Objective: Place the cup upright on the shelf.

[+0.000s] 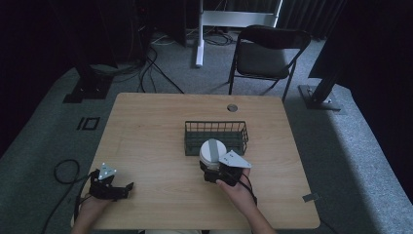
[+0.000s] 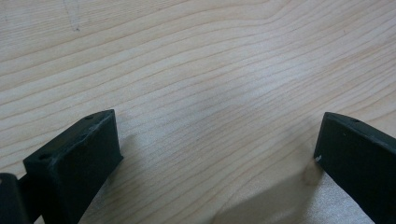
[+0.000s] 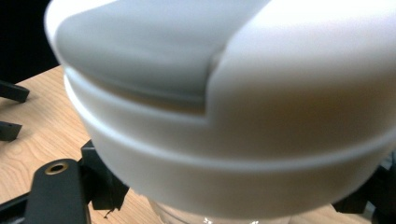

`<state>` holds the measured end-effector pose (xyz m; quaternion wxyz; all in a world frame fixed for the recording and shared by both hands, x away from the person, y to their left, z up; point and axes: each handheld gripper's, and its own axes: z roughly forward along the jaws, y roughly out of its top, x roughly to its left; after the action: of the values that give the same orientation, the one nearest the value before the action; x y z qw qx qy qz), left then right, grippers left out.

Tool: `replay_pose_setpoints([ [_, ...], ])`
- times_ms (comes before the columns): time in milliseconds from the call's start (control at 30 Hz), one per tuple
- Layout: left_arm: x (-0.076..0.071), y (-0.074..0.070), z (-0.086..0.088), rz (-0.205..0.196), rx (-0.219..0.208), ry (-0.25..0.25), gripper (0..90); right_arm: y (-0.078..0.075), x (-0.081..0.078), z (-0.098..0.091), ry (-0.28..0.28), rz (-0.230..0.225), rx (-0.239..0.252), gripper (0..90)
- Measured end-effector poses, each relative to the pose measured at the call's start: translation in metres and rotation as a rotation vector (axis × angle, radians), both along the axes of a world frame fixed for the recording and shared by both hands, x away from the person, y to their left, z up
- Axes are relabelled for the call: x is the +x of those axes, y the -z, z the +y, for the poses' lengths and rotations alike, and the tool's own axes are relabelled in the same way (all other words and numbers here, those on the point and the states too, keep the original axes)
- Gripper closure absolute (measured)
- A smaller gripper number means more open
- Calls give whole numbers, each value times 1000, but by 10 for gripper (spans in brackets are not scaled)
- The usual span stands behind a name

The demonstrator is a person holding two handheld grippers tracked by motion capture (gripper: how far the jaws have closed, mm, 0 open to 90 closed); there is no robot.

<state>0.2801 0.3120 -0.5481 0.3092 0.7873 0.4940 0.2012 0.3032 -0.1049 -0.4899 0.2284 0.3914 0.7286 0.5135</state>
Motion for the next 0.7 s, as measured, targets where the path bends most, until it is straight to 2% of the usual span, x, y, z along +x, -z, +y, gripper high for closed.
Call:
replay_pose_setpoints([
  [100, 0, 0, 0, 0, 0, 0, 5, -5, 2, 1, -4, -7, 5, 180],
  [367, 0, 0, 0, -1, -1, -1, 5, -32, 18, 5, -12, -48, 20, 180],
  [700, 0, 0, 0, 0, -1, -1, 5, -64, 44, 8, 44, -92, 46, 181],
])
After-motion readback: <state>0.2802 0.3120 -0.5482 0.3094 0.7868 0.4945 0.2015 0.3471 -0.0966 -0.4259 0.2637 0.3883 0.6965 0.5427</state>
